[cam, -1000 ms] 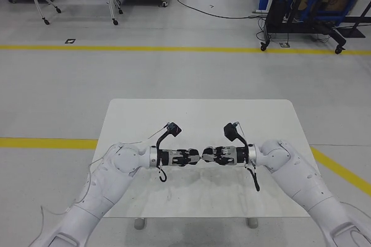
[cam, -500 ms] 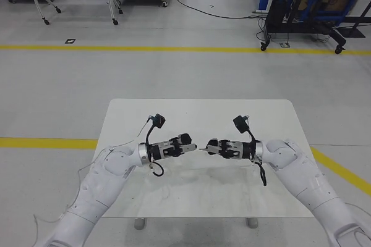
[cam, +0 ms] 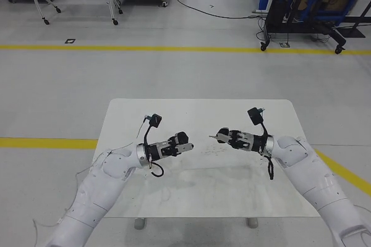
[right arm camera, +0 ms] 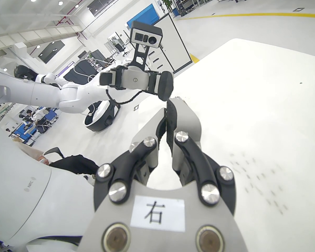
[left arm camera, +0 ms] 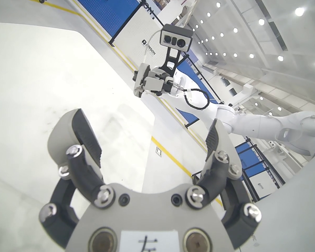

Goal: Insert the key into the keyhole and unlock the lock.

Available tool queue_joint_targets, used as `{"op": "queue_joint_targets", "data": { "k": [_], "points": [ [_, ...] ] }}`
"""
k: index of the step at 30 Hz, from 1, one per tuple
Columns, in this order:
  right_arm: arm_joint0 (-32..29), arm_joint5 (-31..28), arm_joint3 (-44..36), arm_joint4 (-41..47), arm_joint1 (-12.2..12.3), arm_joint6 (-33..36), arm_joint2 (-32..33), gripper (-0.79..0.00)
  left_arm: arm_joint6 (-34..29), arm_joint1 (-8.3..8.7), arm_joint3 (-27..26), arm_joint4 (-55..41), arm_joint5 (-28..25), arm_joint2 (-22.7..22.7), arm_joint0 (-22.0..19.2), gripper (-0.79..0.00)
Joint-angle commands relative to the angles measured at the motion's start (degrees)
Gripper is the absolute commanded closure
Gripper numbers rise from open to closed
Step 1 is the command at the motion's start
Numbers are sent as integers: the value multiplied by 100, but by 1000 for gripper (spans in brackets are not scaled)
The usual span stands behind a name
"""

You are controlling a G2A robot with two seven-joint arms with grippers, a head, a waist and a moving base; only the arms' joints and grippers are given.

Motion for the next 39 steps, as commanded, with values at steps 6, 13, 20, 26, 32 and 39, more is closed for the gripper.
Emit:
{"op": "queue_joint_targets", "data": {
  "k": [6, 13, 20, 26, 32, 39],
  "points": [
    [0, 0, 0, 0, 0, 0, 0, 0, -157, 452, -2466, 3629, 1218, -1552, 1099, -785],
    [0, 0, 0, 0, 0, 0, 0, 0, -777, 612, -3630, 5438, 2218, -2016, 2182, -785],
    [0, 0, 0, 0, 0, 0, 0, 0, -794, 554, -3247, 6456, 3198, -1455, 2173, -742],
    [0, 0, 0, 0, 0, 0, 0, 0, -962, 488, -2937, 6417, 3693, -1174, 1960, -634],
    [0, 0, 0, 0, 0, 0, 0, 0, -1068, 430, -2614, 6443, 4034, -937, 1753, -563],
    [0, 0, 0, 0, 0, 0, 0, 0, -1093, 372, -2479, 6469, 4260, -722, 1603, -453]
  ]
}}
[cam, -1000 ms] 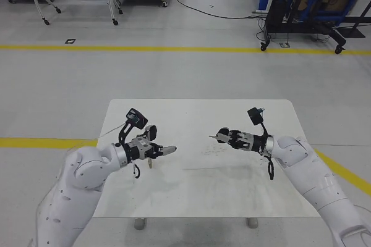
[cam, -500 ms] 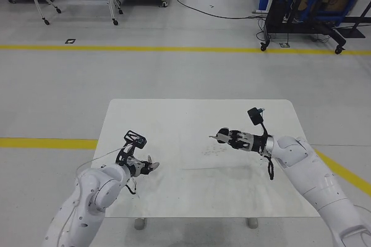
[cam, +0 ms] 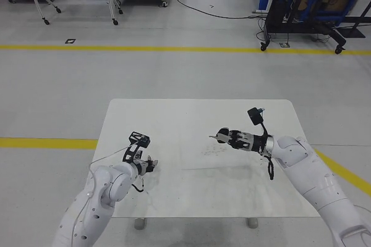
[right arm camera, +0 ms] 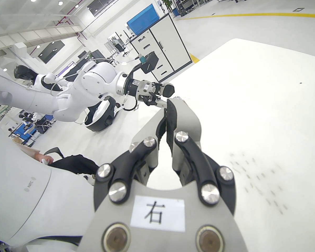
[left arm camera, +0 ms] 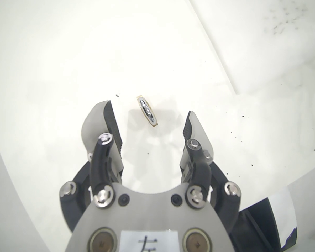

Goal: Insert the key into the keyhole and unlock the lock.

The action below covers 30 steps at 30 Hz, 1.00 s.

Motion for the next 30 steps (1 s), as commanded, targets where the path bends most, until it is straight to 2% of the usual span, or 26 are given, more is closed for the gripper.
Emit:
{"op": "queue_joint_targets", "data": {
  "k": [1, 6, 10, 26, 30],
  "points": [
    [0, 0, 0, 0, 0, 0, 0, 0, -11, -11, 32, -15, 36, 34, -22, -437],
    [0, 0, 0, 0, 0, 0, 0, 0, -164, -41, 120, 42, 205, 147, -86, -459],
    [0, 0, 0, 0, 0, 0, 0, 0, -192, -60, 157, 57, 268, 204, -122, -388],
    [0, 0, 0, 0, 0, 0, 0, 0, -368, -151, 314, 263, 585, 445, -354, -357],
    [0, 0, 0, 0, 0, 0, 0, 0, -378, -165, 365, 275, 679, 426, -368, -320]
  ]
}}
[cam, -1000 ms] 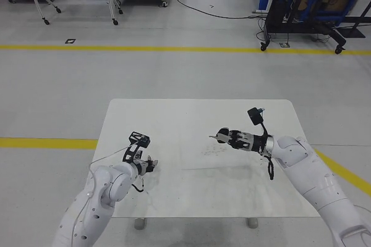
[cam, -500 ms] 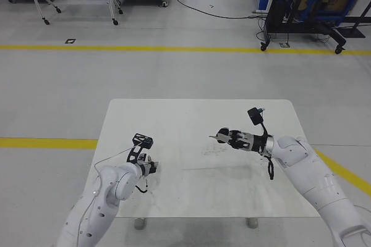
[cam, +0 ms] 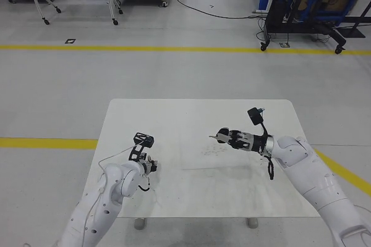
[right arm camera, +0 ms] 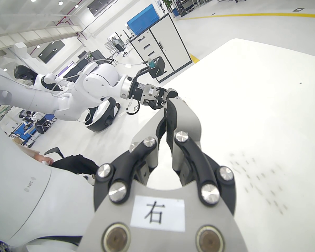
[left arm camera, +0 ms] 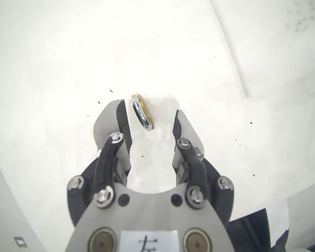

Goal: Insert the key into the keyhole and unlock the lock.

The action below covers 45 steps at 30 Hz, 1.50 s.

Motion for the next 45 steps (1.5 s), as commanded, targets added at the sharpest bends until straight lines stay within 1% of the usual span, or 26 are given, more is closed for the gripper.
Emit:
{"op": "queue_joint_targets", "data": {
  "k": [1, 5, 9, 12, 15, 18, 27, 33, 34, 36, 38, 39, 41, 45],
  "points": [
    [0, 0, 0, 0, 0, 0, 0, 0, 17, -5, 17, -1, 32, -24, 2, -308],
    [0, 0, 0, 0, 0, 0, 0, 0, 12, -12, 22, 32, 39, -38, 7, -249],
    [0, 0, 0, 0, 0, 0, 0, 0, 41, -17, 18, 82, -11, -46, 10, -246],
    [0, 0, 0, 0, 0, 0, 0, 0, 51, -23, 24, 62, -68, -52, 1, -215],
    [0, 0, 0, 0, 0, 0, 0, 0, 44, -31, 54, 64, -115, -46, -16, -142],
    [0, 0, 0, 0, 0, 0, 0, 0, 23, -39, 84, 161, -180, 15, -34, 0],
    [0, 0, 0, 0, 0, 0, 0, 0, 229, -59, 152, 177, -431, 45, -51, 0],
    [0, 0, 0, 0, 0, 0, 0, 0, 199, -58, 155, 152, -525, -25, -56, 0],
    [0, 0, 0, 0, 0, 0, 0, 0, 198, -59, 158, 142, -537, -29, -56, -15],
    [0, 0, 0, 0, 0, 0, 0, 0, 190, -63, 177, 134, -555, -33, -61, -231],
    [0, 0, 0, 0, 0, 0, 0, 0, 182, -69, 204, 134, -573, -18, -74, -314],
    [0, 0, 0, 0, 0, 0, 0, 0, 180, -73, 219, 133, -569, -10, -81, -342],
    [0, 0, 0, 0, 0, 0, 0, 0, 184, -82, 243, 121, -572, 13, -91, -357],
    [0, 0, 0, 0, 0, 0, 0, 0, 202, -96, 266, 127, -553, 31, -103, -342]
  ]
}}
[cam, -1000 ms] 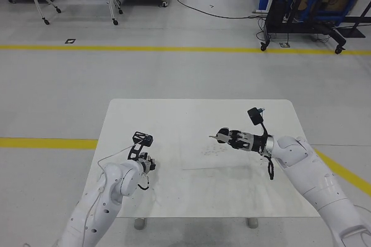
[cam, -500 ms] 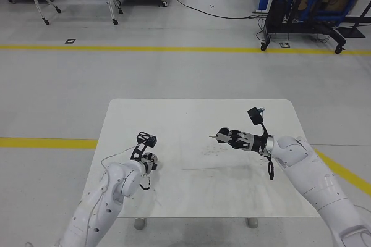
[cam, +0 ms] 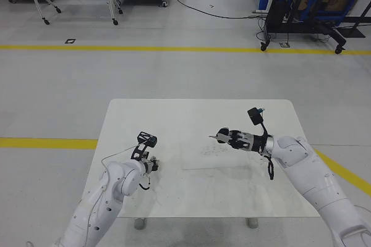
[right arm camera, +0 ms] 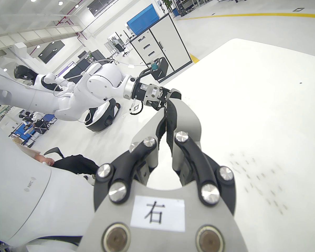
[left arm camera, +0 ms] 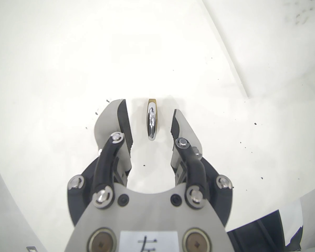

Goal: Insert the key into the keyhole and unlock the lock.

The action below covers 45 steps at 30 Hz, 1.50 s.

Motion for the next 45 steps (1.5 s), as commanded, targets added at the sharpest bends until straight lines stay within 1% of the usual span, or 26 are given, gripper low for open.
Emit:
{"op": "queue_joint_targets", "data": {
  "k": [1, 2, 5, 7, 8, 11, 17, 21, 23, 25, 29, 31, 33, 35, 38, 40, 41, 45],
  "points": [
    [0, 0, 0, 0, 0, 0, 0, 0, 16, -6, 6, 3, 14, 1, -1, -332],
    [0, 0, 0, 0, 0, 0, 0, 0, 31, -8, 7, 9, 14, 2, 1, -317],
    [0, 0, 0, 0, 0, 0, 0, 0, 60, -13, 23, 29, 20, -4, -1, -342],
    [0, 0, 0, 0, 0, 0, 0, 0, 67, -17, 33, 38, 21, -11, -15, -308],
    [0, 0, 0, 0, 0, 0, 0, 0, 78, -19, 37, 42, 26, -15, -18, -249],
    [0, 0, 0, 0, 0, 0, 0, 0, 109, -25, 42, 64, 22, -21, -23, 0],
    [0, 0, 0, 0, 0, 0, 0, 0, 117, -49, 188, 135, -22, 47, -104, 0],
    [0, 0, 0, 0, 0, 0, 0, 0, 162, -66, 197, 143, -51, 70, -155, 0],
    [0, 0, 0, 0, 0, 0, 0, 0, 280, -67, 137, 34, -89, 16, -123, 0],
    [0, 0, 0, 0, 0, 0, 0, 0, 483, -63, 33, -292, -204, -116, -36, 0],
    [0, 0, 0, 0, 0, 0, 0, 0, 908, -26, -144, -1153, -751, -504, 183, 0],
    [0, 0, 0, 0, 0, 0, 0, 0, 1197, -18, -186, -2004, -1217, -733, 311, 0],
    [0, 0, 0, 0, 0, 0, 0, 0, 1380, -6, -83, -2985, -1752, -1005, 387, 0],
    [0, 0, 0, 0, 0, 0, 0, 0, 1435, 11, 44, -3635, -2187, -1189, 414, 0],
    [0, 0, 0, 0, 0, 0, 0, 0, 1314, 31, 276, -4395, -2710, -1308, 372, 0],
    [0, 0, 0, 0, 0, 0, 0, 0, 1197, 44, 414, -4718, -3016, -1334, 304, 0],
    [0, 0, 0, 0, 0, 0, 0, 0, 1132, 59, 445, -4698, -3141, -1353, 264, 0],
    [0, 0, 0, 0, 0, 0, 0, 0, 1114, 64, 446, -4658, -3176, -1359, 252, 0]
  ]
}}
